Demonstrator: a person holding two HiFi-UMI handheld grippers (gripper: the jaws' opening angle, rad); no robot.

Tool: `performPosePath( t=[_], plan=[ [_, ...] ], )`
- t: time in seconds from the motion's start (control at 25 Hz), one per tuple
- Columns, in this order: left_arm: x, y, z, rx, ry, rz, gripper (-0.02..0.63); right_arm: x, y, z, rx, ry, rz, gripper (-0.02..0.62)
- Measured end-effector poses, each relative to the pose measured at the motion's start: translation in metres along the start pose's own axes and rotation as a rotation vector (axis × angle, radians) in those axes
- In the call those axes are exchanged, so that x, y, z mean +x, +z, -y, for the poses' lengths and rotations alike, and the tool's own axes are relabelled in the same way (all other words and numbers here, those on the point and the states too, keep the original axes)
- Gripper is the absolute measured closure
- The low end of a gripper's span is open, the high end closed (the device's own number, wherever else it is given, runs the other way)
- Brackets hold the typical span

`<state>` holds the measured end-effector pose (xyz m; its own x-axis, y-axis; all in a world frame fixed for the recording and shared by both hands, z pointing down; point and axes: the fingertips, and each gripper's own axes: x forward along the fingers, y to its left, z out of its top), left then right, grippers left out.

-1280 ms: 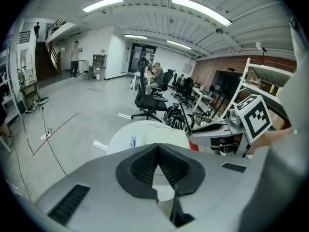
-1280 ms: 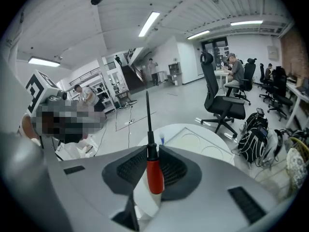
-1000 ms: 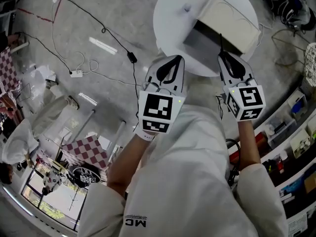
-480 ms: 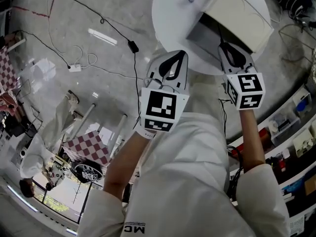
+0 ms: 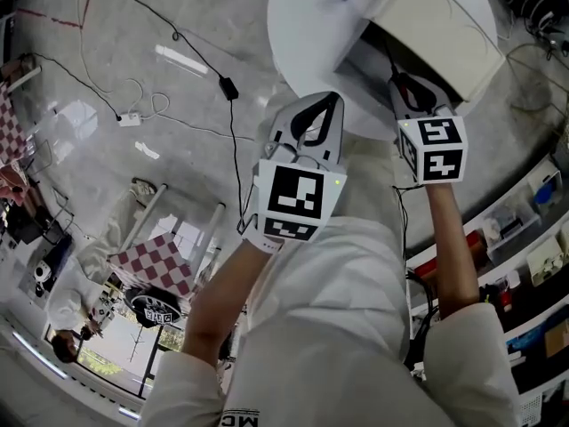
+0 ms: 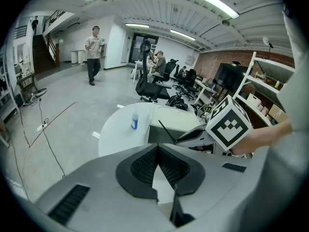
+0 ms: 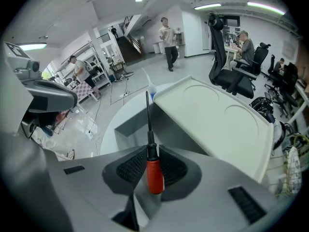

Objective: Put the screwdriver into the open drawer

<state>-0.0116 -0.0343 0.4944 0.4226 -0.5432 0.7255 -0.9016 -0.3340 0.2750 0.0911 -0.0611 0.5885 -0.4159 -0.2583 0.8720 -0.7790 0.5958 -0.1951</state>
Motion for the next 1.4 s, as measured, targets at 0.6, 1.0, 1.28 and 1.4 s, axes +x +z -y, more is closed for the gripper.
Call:
performPosePath(
  t=[0.6,1.0,1.28,1.4],
  plan=[
    [0.004,-0.014,-0.002,-0.021,-0.012,-0.013,0.595,0.04,-0.019,0.006,0.055,-0.057,-0.178,0.462],
    [0.002,-0.016,-0.003,-0.009,-0.024,-0.018,0.595,0.039,-0.008,0.006,0.068,-0.101,-0.151,0.451],
    [0.002,-0.016,-0.001,0.002,-0.034,-0.015,0.595,0.033,-0.006,0.004,0.072,-0.107,-0.132,0.451],
    [0.001,-0.011,0.002,0.01,-0.038,-0.008,0.595,0.027,-0.005,0.003,0.073,-0.108,-0.115,0.451]
  ],
)
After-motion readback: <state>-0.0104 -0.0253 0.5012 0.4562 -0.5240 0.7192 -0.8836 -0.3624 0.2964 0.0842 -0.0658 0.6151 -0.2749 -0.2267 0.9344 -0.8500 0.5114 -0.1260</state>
